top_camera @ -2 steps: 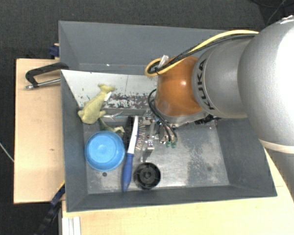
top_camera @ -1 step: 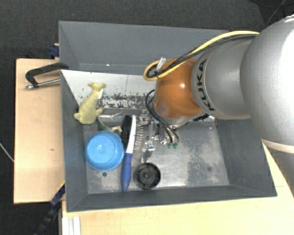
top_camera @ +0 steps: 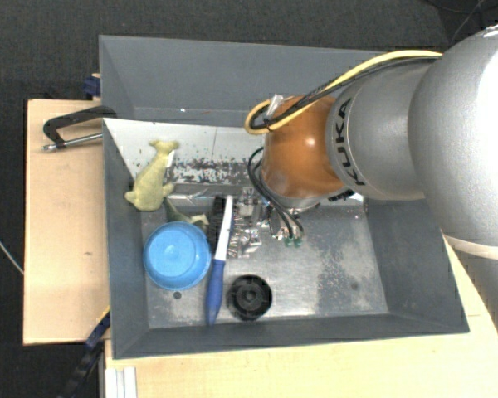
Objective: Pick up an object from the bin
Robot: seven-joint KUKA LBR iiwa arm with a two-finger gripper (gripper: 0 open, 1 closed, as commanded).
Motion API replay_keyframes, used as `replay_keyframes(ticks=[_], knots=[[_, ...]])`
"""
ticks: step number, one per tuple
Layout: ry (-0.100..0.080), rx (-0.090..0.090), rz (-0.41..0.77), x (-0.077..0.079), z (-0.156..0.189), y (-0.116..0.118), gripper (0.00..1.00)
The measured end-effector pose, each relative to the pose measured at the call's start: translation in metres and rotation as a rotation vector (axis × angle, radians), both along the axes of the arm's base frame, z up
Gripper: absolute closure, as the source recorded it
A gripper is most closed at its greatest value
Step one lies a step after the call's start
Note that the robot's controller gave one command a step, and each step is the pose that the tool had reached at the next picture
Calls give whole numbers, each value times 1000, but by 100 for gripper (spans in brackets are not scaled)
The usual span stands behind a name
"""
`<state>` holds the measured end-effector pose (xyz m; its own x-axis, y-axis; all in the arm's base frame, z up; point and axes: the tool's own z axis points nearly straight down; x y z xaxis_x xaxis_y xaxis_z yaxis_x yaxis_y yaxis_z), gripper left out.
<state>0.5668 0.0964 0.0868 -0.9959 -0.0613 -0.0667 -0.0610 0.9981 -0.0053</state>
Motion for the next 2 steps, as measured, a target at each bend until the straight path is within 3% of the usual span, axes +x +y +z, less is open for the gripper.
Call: replay_keyframes(ticks=[1,2], knots=[[53,4,10,-5,133,1,100],[62,2,11,-7,128,1,0]])
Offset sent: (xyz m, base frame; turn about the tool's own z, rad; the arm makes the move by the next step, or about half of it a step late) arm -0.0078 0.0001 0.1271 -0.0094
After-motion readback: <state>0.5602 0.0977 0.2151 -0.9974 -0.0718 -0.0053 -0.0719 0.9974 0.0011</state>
